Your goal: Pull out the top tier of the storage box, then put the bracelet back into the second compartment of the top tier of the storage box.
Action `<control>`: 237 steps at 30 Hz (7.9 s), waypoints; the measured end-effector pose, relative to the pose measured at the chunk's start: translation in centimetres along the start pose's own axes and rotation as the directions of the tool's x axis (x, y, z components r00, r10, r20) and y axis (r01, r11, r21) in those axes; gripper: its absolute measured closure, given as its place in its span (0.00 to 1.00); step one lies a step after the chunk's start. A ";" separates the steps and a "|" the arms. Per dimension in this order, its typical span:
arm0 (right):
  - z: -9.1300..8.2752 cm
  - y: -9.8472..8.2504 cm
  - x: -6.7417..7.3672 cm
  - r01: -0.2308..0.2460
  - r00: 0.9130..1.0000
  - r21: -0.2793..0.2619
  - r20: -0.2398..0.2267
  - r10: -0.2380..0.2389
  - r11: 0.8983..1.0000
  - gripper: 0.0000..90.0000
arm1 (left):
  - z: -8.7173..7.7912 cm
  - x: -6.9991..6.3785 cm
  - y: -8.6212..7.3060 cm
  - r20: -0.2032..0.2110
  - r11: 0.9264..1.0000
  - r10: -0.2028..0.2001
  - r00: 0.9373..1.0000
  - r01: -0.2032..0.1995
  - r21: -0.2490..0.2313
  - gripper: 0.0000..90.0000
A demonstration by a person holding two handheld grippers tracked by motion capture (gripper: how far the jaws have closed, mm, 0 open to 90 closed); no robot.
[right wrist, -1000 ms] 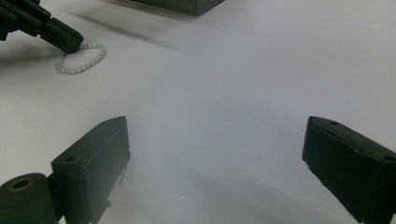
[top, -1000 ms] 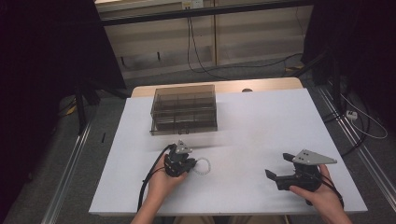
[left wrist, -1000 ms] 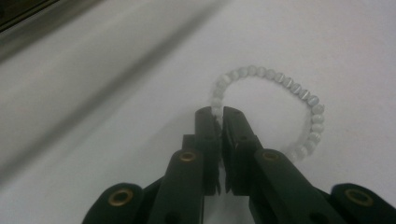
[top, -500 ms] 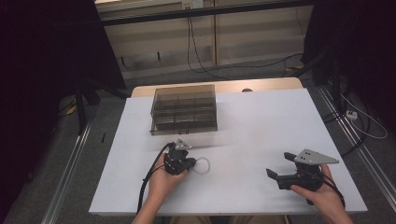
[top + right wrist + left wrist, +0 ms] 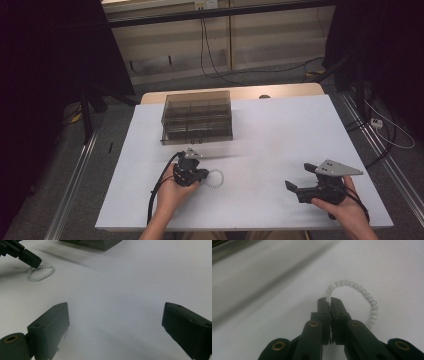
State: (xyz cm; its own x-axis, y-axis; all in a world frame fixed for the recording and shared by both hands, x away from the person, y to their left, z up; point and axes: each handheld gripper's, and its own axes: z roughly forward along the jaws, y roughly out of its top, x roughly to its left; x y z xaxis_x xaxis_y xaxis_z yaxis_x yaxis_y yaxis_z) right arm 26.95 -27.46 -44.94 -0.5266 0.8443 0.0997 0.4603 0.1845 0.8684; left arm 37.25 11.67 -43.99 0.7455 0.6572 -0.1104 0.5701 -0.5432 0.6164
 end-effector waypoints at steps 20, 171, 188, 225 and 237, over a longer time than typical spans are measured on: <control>-0.1 0.1 0.1 0.001 1.000 -0.008 -0.002 -0.001 1.000 0.08 | -2.1 0.5 2.7 0.053 0.999 -0.018 0.998 0.016 0.036 0.97; -0.4 0.2 0.1 -0.007 0.999 -0.034 -0.034 0.006 0.999 0.08 | -10.3 3.2 17.2 -0.026 0.997 0.030 0.999 -0.028 0.077 0.97; -0.5 0.2 0.0 -0.007 0.999 -0.033 -0.033 0.005 0.999 0.08 | -9.9 4.1 17.8 -0.040 0.997 0.029 0.999 -0.027 0.073 0.97; -0.4 0.2 0.1 -0.001 0.999 -0.032 -0.038 -0.001 0.999 0.08 | -7.0 6.2 16.0 -0.059 0.997 0.034 0.998 -0.030 0.066 0.97; -0.3 0.2 0.1 -0.004 0.999 -0.030 -0.040 0.002 1.000 0.08 | -6.2 6.5 15.2 -0.060 0.998 0.029 0.998 -0.026 0.052 0.97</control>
State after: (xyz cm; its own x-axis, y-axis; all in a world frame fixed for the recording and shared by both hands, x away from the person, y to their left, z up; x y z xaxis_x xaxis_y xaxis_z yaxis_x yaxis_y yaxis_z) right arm 26.75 -27.49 -44.65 -0.5535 0.8240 0.1210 0.4404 0.1662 0.8823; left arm 48.68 10.93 -30.52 0.7396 0.6715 -0.0455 0.5677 -0.5861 0.5781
